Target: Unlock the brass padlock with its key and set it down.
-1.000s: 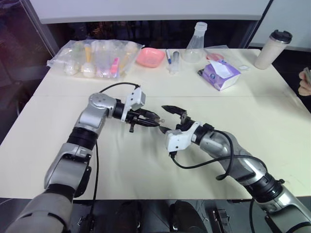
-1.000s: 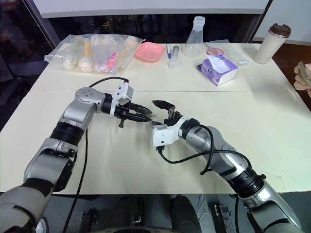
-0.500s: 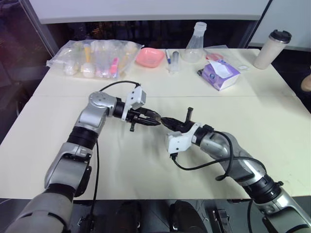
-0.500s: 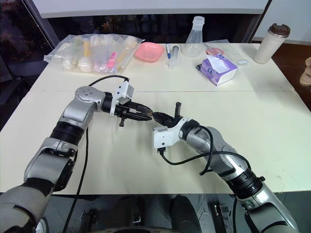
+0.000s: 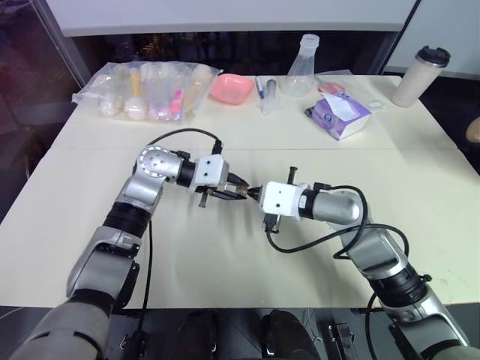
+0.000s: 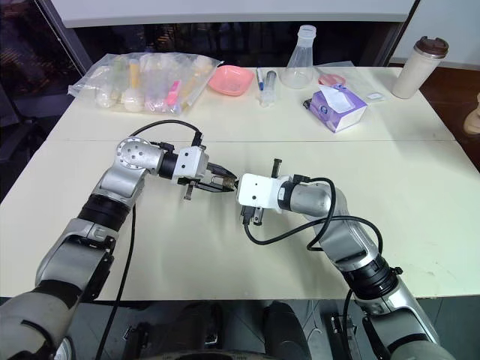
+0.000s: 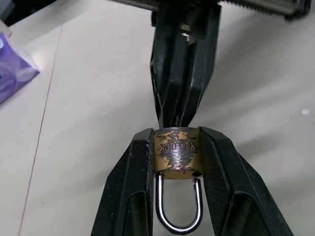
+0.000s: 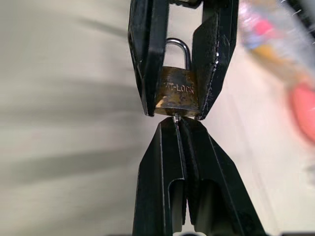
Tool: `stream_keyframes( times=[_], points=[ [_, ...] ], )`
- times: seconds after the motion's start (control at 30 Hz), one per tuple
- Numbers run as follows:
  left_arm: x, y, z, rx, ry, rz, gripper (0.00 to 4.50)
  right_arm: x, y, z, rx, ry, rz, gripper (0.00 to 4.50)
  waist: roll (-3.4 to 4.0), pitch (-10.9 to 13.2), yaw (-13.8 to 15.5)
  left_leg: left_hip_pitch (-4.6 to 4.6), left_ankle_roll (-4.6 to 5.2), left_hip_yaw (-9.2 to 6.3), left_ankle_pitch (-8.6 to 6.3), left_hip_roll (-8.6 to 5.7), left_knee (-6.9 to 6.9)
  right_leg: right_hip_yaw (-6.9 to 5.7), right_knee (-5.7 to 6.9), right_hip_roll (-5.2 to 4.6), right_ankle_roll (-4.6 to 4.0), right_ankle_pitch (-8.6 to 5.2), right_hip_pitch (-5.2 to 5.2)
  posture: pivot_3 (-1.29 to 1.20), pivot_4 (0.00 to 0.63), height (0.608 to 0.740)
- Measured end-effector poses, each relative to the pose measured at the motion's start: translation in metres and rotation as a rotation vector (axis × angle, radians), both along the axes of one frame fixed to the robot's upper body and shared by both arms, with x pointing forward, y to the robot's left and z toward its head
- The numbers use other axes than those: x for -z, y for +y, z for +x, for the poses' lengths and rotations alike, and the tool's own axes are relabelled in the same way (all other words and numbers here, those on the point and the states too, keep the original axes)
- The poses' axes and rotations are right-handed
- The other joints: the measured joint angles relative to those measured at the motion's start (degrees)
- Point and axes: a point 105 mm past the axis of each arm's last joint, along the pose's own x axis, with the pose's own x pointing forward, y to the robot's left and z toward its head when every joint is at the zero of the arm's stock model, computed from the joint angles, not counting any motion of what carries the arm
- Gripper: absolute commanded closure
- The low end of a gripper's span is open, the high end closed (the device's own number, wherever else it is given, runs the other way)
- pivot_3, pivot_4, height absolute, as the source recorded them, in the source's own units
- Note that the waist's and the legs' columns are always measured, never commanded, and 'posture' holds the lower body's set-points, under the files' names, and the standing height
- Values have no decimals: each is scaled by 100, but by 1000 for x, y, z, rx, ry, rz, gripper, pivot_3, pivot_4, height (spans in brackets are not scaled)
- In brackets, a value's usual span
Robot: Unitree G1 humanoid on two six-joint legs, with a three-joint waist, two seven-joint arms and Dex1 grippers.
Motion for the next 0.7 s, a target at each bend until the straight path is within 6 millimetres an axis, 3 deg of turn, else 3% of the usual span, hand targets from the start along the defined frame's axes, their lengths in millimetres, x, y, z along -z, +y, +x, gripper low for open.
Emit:
stream_keyframes(
  times=[0.07, 0.23, 0.33, 0.43, 0.47, 0.57, 0.7],
  points=[
    [0, 1, 0, -5, 9, -4, 3732, -1, 0, 1, 4, -32, -12, 4434, 0, 0, -1, 0, 1, 0, -1, -1, 0, 0, 0, 3, 0, 0, 0, 0, 150, 715],
    [-6, 2, 1, -48, 287, -91, 3732, -8, -5, 1, -104, -461, -258, 4434, 0, 0, -10, -1, 2, 1, -1, -4, 1, 0, 2, 7, 2, -1, -5, 0, 150, 715],
    [-12, 4, -1, -30, 383, -81, 3732, -13, -5, -4, -168, -624, -272, 3644, 0, 0, -20, -1, -30, 2, 17, -2, 0, 0, 3, 9, 2, -1, -5, 0, 150, 715],
    [-12, 5, -3, -18, 419, -76, 3732, -16, -6, -8, -188, -689, -246, 1994, 0, 0, -24, 0, -34, 3, 20, 0, 0, 1, 4, 9, 2, -1, -5, 0, 150, 715],
    [-12, 5, -3, -15, 423, -73, 3732, -17, -7, -8, -190, -703, -246, 1703, 0, 0, -23, 0, -34, 3, 20, 0, 0, 1, 4, 9, 2, -1, -5, 0, 150, 715],
    [-12, 6, -5, -9, 438, -67, 3732, -18, -8, -8, -199, -746, -249, 141, 0, 0, -20, 0, -35, 3, 20, 0, 1, 1, 4, 8, 2, -1, -4, 0, 150, 715],
    [-12, 6, -5, -2, 444, -64, 3732, -21, -7, -8, -224, -787, -243, 141, 0, 0, -13, 0, -35, 4, 20, 0, 3, 2, 4, 7, 2, -1, -3, 0, 150, 715]
  ],
)
